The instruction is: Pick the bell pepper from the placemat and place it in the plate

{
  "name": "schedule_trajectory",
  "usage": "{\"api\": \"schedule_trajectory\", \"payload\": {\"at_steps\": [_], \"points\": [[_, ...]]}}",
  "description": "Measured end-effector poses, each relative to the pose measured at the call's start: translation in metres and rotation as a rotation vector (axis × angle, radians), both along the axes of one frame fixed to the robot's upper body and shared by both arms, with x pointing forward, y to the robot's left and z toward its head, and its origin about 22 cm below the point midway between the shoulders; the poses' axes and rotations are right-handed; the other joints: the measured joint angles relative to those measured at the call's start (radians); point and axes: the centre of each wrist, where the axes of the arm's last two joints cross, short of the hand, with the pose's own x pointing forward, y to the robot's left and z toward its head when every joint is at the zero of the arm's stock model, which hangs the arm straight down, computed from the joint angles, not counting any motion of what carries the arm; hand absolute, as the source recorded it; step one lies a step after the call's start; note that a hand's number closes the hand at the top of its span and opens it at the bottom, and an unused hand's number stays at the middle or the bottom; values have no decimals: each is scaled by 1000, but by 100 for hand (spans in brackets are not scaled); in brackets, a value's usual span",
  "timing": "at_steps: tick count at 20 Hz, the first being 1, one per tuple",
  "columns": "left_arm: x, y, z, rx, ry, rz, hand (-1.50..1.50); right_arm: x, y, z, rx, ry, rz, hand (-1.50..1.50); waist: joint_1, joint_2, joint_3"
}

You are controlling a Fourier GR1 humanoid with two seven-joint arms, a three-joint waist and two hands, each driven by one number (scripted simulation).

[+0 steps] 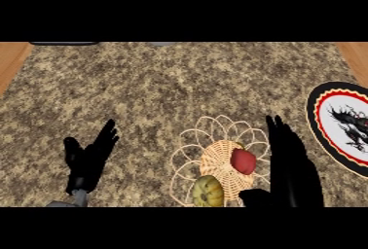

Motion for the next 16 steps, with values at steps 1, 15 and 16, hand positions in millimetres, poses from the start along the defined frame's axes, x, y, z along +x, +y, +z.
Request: {"api": "schedule_trajectory", "payload": {"at_steps": [1,15,16], "points": [[0,0,1,-2,0,-3,0,3,3,-3,5,11,-2,-150,-1,0,0],[-5,2,2,-9,2,4,0,21,26,-34,-78,81,-60,-150,-5,0,0],[-4,-3,3,-4,2,4,0,23,27,-38,-89,90,-67,-150,-5,0,0]]}}
